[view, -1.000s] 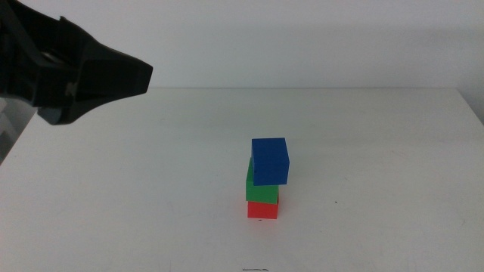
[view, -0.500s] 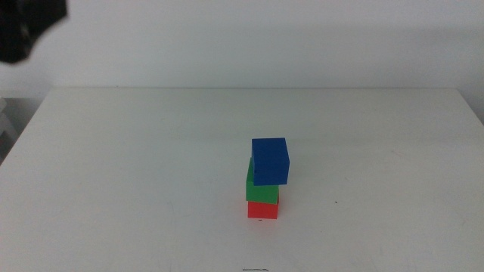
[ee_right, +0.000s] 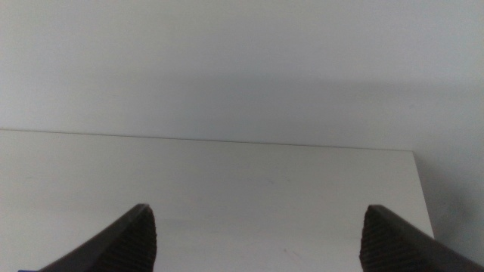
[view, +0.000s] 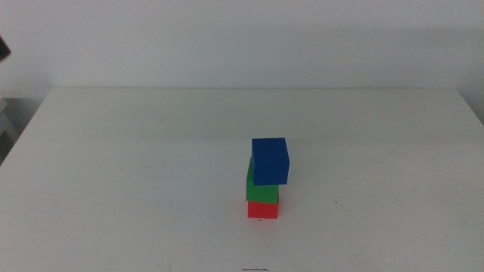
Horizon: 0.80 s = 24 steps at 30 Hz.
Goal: Stack red cubes first, then green, then blue cubes in a specific spot.
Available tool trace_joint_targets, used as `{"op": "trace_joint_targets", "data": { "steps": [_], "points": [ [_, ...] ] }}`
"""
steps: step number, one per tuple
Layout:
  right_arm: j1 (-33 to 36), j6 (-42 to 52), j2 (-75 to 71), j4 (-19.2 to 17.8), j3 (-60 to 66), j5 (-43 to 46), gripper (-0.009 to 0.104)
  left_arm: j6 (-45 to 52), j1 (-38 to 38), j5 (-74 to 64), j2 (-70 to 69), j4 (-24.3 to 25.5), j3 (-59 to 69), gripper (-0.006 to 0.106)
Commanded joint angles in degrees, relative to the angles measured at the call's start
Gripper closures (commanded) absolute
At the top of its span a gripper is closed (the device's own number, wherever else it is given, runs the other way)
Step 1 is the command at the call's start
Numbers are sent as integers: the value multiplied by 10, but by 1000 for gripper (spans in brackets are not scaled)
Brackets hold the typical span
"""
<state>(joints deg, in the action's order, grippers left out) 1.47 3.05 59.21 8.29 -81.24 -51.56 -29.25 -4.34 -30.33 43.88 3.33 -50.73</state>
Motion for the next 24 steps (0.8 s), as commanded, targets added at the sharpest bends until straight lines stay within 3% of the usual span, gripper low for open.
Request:
{"op": "trace_joint_targets", "data": {
  "steps": [1,7,11,15,19,24],
  "points": [
    [-3,7,-6,-1,-12,41,12,-8,4,43,-11,-15,5,9],
    [-3,7,-21,-14,2,75,12,-8,4,43,-65,-14,84,9],
    [-3,7,-70,-24,112,263,12,-8,4,43,-132,-14,169,9],
    [-3,7,-133,-2,275,441,12,-8,4,43,-195,-9,248,9],
    [-3,7,-212,-5,426,429,12,-8,4,43,-267,-8,330,9],
    [-22,7,-349,-83,571,412,12,-8,4,43,-356,-2,418,9]
  ]
}}
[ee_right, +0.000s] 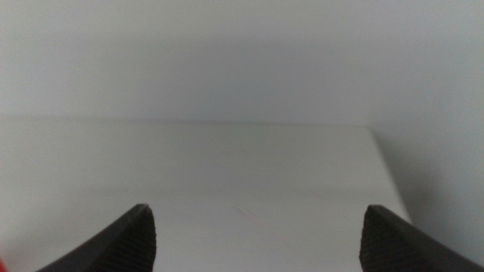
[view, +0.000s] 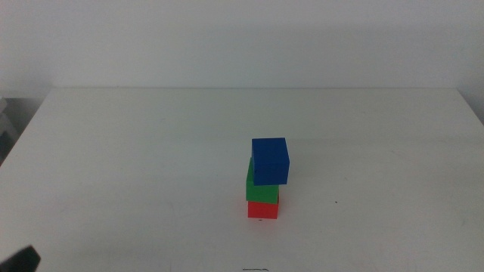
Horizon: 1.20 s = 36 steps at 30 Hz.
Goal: Stack red cubes first, then green, then blue cubes in a specific spot.
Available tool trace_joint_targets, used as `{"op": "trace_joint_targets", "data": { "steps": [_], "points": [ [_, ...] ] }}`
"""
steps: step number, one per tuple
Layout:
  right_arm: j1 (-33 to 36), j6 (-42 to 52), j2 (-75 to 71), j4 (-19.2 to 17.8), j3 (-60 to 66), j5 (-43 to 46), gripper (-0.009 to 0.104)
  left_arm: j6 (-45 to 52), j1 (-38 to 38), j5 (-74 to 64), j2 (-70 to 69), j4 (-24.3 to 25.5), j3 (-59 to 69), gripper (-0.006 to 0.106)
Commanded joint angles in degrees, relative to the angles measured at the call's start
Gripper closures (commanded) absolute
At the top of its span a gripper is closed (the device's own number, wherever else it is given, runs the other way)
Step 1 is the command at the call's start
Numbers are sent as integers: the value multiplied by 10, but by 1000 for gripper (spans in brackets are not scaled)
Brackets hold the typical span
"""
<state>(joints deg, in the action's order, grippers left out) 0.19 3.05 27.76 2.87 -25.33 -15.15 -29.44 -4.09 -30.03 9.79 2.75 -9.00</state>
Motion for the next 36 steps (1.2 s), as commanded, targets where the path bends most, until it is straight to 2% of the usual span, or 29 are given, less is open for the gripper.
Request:
{"op": "trace_joint_targets", "data": {
  "steps": [1,7,12,21,27,28,30,32,34,36],
  "points": [
    [-17,7,-60,-42,39,50,12,-6,1,40,-34,6,16,9],
    [-55,7,-202,-32,175,86,12,-6,1,40,-122,16,81,9],
    [-56,7,-260,-32,246,86,12,-6,1,50,-119,22,90,9],
    [-56,7,-293,-32,263,72,12,-6,1,129,-120,39,104,9],
    [-56,7,-293,-36,263,72,12,-6,1,128,-120,42,104,9],
    [-56,7,-293,-36,263,72,12,-2,1,125,-120,66,104,11],
    [-56,7,-293,-36,263,72,12,18,1,125,-120,100,104,13],
    [-56,7,-293,-36,263,72,12,53,1,125,-120,112,105,16],
    [-56,7,-293,-36,263,72,12,96,1,128,-120,101,105,20],
    [-56,7,-293,-36,263,72,12,143,1,132,-120,63,105,25]
  ]
}}
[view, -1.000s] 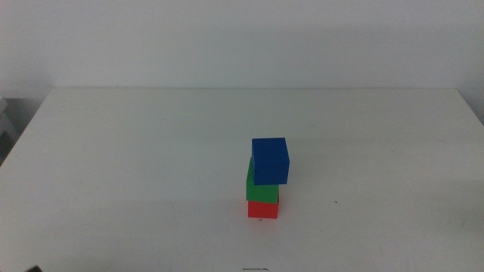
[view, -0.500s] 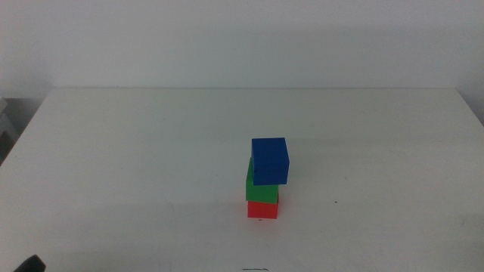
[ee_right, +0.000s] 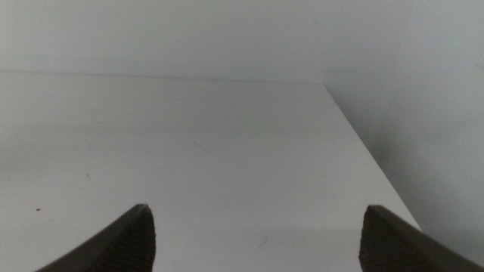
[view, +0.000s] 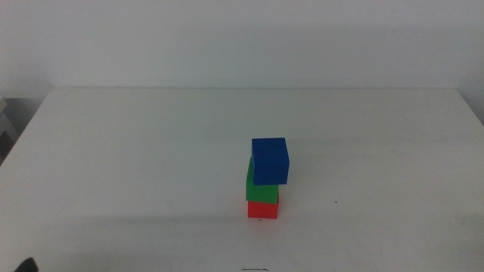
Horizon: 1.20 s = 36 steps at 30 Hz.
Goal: Stack red cubes first, then green, then blue cubes in a specific spot.
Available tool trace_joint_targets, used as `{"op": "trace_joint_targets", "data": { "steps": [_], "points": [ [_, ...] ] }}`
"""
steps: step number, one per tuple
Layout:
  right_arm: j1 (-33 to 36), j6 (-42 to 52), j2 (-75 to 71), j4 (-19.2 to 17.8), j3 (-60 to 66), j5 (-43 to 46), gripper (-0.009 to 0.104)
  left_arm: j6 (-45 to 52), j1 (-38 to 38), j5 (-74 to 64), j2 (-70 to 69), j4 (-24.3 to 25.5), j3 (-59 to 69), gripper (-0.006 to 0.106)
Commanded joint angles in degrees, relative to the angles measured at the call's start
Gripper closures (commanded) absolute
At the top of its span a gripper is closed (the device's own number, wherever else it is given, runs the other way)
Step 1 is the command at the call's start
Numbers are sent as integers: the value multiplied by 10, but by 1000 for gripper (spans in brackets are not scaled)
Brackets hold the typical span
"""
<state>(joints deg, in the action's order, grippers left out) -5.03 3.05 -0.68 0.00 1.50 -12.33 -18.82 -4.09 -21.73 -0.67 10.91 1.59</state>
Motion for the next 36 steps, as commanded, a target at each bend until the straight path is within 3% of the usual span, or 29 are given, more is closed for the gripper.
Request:
{"op": "trace_joint_targets", "data": {
  "steps": [1,4,7,20,36],
  "points": [
    [-4,7,-9,-7,-6,44,12,67,1,53,-15,-44,0,29],
    [-4,7,-9,-7,-6,44,12,148,1,70,-15,-109,0,38],
    [-4,7,-9,-7,-6,44,12,182,1,89,-15,-142,0,48],
    [-4,7,-9,-7,-6,44,12,177,1,80,-15,-141,0,78],
    [-4,7,-9,-8,-6,43,12,177,1,54,-15,-125,0,102]
  ]
}}
